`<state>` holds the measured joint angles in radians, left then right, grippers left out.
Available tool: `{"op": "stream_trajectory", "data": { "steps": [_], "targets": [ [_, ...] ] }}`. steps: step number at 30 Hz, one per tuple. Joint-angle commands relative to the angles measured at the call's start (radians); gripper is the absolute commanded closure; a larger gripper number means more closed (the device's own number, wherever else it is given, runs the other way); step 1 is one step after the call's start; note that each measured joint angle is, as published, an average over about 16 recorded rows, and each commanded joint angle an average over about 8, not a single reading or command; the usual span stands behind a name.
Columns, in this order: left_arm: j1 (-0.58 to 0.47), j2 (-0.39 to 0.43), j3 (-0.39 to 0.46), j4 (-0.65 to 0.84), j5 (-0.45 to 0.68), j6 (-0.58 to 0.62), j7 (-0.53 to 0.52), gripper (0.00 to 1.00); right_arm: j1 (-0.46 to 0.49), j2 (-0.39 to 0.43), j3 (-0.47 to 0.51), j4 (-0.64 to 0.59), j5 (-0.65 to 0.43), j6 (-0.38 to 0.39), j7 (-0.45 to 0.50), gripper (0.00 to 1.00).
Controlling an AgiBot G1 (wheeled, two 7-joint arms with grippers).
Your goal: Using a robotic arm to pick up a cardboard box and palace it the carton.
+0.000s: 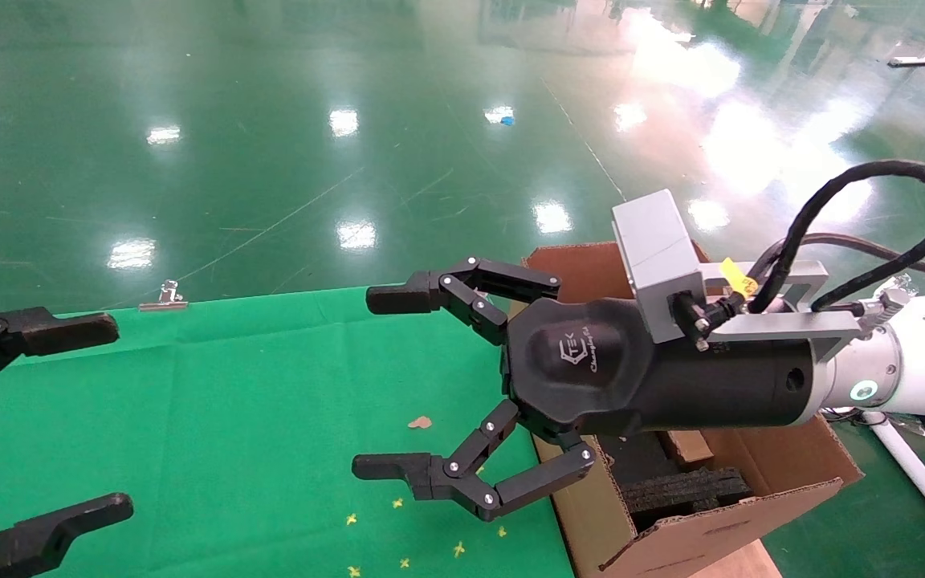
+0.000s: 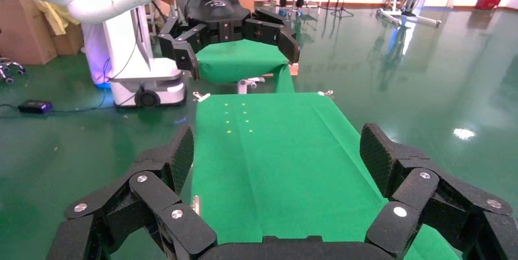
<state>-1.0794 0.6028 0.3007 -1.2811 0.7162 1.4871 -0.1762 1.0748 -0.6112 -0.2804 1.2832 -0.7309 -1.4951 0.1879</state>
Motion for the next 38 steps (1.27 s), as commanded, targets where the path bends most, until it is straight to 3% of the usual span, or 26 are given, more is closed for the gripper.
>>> {"op": "stream_trajectory", "data": {
  "steps": [1,38],
  "targets": [
    [0.000,0.000,0.000,0.000,0.000,0.000,0.000,0.00,0.000,0.000,0.000,0.000,0.000,0.000,0.000,0.00],
    [0.000,0.000,0.000,0.000,0.000,0.000,0.000,0.00,0.000,0.000,0.000,0.000,0.000,0.000,0.000,0.00]
  ]
}}
